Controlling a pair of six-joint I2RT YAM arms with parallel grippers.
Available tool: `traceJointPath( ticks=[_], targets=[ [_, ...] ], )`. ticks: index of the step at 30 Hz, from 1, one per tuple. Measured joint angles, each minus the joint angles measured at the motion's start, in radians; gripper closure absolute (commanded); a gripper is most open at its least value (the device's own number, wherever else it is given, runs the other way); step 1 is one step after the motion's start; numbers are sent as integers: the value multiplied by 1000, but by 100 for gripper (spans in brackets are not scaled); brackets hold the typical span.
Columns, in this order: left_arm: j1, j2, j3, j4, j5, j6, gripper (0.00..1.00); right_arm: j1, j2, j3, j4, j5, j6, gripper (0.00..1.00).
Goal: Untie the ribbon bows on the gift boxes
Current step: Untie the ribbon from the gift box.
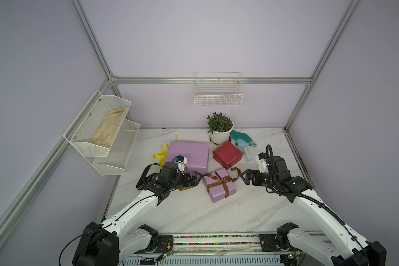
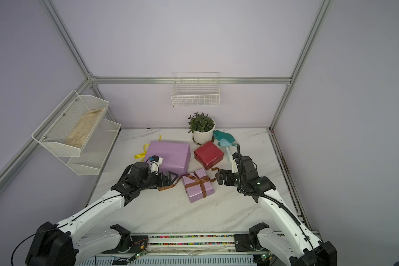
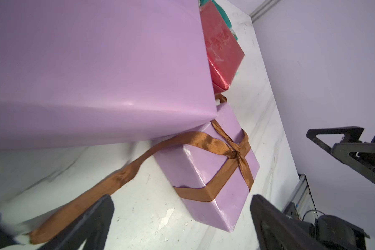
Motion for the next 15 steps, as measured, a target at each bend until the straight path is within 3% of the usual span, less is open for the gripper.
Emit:
traceJointPath(
  ticks=[9, 15],
  targets=[
    [-48, 202, 10, 207, 0, -7, 0, 246, 35, -117, 104, 4, 209, 3],
    [-48, 369, 121, 325, 15, -2, 0, 304, 69, -249, 291, -18, 335, 3]
  ],
)
